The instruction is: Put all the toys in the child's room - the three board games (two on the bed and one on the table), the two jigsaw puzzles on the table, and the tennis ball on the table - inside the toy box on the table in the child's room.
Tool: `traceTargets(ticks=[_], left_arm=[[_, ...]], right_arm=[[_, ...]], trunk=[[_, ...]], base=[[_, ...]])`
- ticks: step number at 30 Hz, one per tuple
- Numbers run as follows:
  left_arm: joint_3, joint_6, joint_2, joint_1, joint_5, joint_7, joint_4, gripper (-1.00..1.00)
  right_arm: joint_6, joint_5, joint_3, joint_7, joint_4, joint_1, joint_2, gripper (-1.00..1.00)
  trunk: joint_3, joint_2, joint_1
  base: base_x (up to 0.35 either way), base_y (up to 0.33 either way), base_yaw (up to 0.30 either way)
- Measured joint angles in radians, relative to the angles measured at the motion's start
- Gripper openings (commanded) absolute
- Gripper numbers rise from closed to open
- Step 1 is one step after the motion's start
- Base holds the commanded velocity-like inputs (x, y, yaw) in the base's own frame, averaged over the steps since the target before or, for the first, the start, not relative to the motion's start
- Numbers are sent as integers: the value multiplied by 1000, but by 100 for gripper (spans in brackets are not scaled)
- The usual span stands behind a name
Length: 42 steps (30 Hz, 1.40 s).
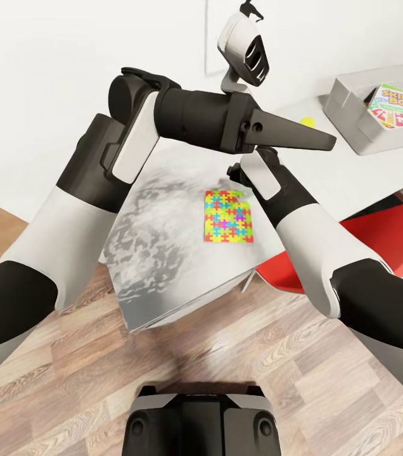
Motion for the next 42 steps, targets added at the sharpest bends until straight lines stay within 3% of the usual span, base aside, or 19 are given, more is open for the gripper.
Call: traceTargets(ticks=[42], left_arm=[[-1,0,0,7,0,28,0,100]], right_arm=[[-7,-1,2,2,11,4,-2,100]], trunk=[[-14,0,0]], base=[[0,10,0]])
